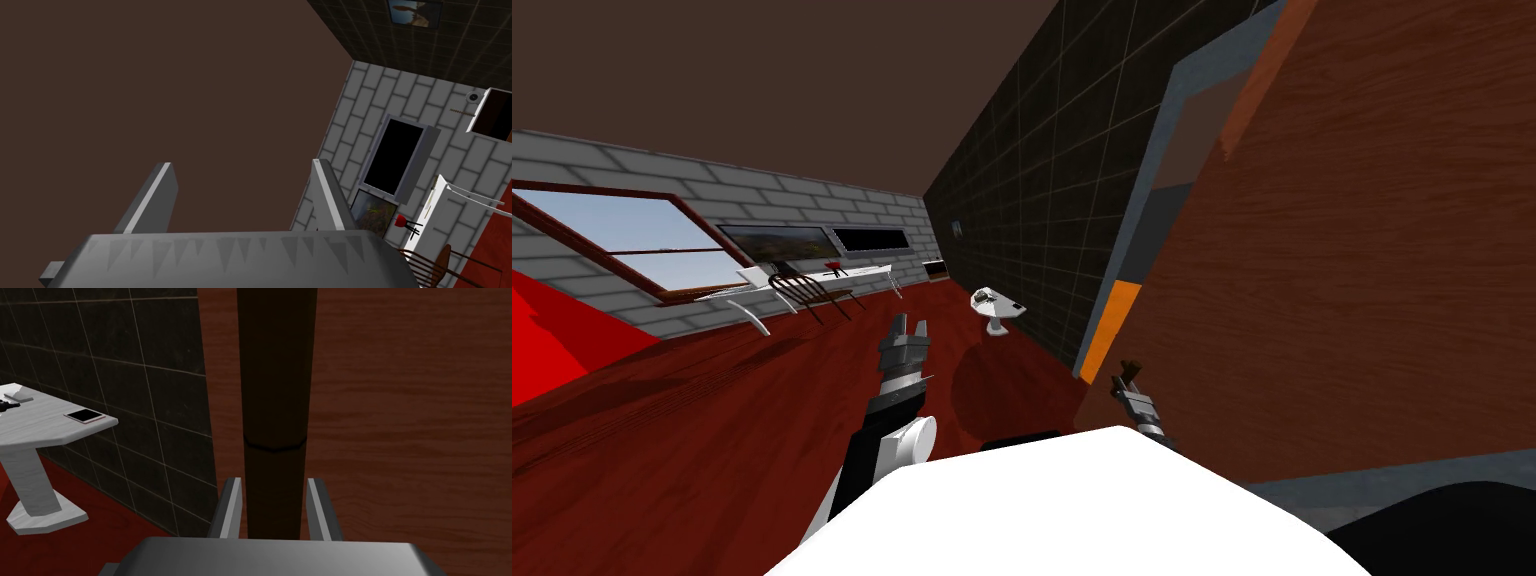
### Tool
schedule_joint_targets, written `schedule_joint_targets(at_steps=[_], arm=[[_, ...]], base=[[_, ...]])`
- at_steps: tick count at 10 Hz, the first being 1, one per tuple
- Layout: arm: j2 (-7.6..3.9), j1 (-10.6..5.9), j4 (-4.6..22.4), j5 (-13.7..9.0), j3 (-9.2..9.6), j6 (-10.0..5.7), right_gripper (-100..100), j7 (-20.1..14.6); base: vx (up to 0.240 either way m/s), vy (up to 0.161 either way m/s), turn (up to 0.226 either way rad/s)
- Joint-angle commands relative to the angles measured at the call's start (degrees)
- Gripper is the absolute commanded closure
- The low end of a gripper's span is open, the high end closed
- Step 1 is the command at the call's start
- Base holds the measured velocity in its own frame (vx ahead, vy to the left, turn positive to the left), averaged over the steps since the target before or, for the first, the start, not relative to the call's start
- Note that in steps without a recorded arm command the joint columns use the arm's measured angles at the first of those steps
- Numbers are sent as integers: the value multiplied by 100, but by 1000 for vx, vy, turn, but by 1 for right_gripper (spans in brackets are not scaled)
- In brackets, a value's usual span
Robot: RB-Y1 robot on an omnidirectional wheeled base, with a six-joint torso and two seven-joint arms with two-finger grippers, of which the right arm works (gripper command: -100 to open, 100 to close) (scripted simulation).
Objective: Pull the door open
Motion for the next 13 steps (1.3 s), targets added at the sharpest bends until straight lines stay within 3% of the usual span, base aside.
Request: schedule_joint_targets(at_steps=[1, 3, 4, 11, 13], arm=[[-71, 89, -12, 107, 163, -113, 100, -111], [-133, 159, -66, 199, 301, -196, 100, -194], [-113, 151, -102, 164, 248, -143, 100, -149], [-311, 403, -248, 545, 768, -519, 100, -374], [-306, 362, -152, 570, 802, -591, 100, -416]], base=[[-251, -2, 65], [-245, 2, 41], [-99, 7, 11], [-195, -39, 45], [-117, -28, 21]])
